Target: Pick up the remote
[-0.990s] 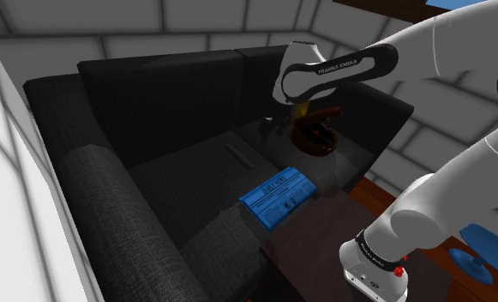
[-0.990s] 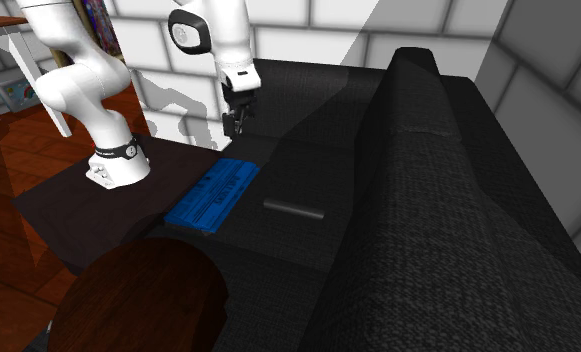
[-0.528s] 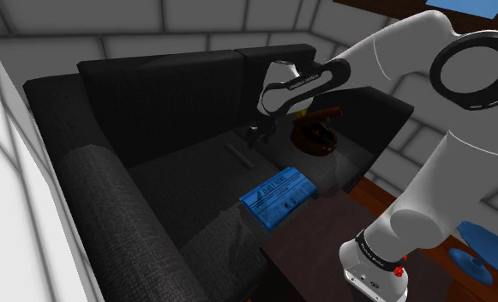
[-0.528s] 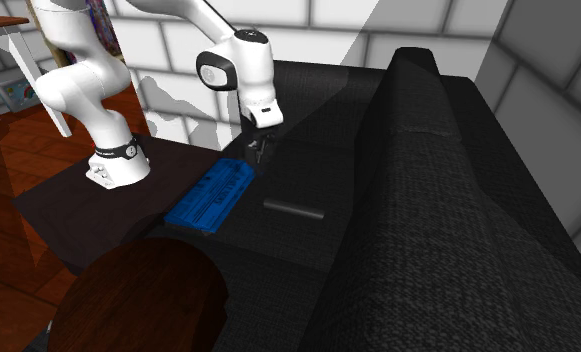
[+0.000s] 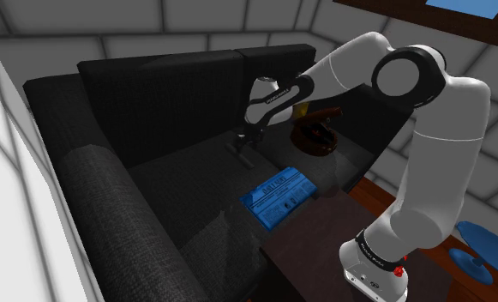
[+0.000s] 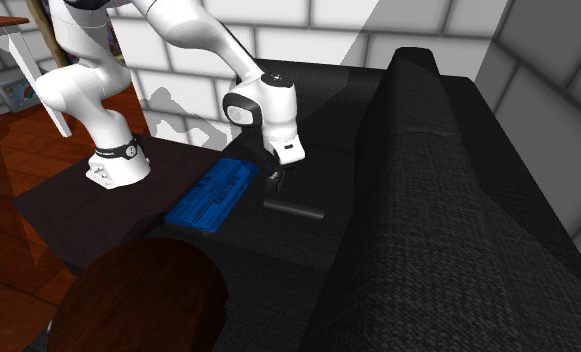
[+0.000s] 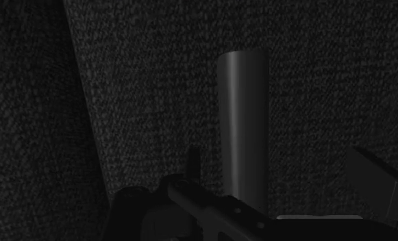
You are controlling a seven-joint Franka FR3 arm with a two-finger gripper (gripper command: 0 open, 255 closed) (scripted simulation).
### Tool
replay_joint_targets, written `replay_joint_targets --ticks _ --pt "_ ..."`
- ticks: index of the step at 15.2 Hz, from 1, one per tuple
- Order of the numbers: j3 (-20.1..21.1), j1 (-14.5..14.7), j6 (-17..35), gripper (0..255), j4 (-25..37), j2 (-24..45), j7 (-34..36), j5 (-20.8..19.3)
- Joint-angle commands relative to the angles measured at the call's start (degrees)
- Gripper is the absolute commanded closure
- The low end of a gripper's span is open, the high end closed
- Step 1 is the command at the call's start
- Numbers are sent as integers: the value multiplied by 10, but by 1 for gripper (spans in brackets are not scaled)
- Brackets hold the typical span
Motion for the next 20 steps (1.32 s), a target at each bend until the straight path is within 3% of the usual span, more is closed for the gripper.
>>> replay_joint_targets --ticks 1,10,11,20 --pt "-2 0 5 0 33 37 2 -1" --pt "-3 1 46 0 39 84 -1 -1" --pt "-3 2 46 255 39 84 -1 -1" --pt "-3 1 46 255 39 84 -1 -1"
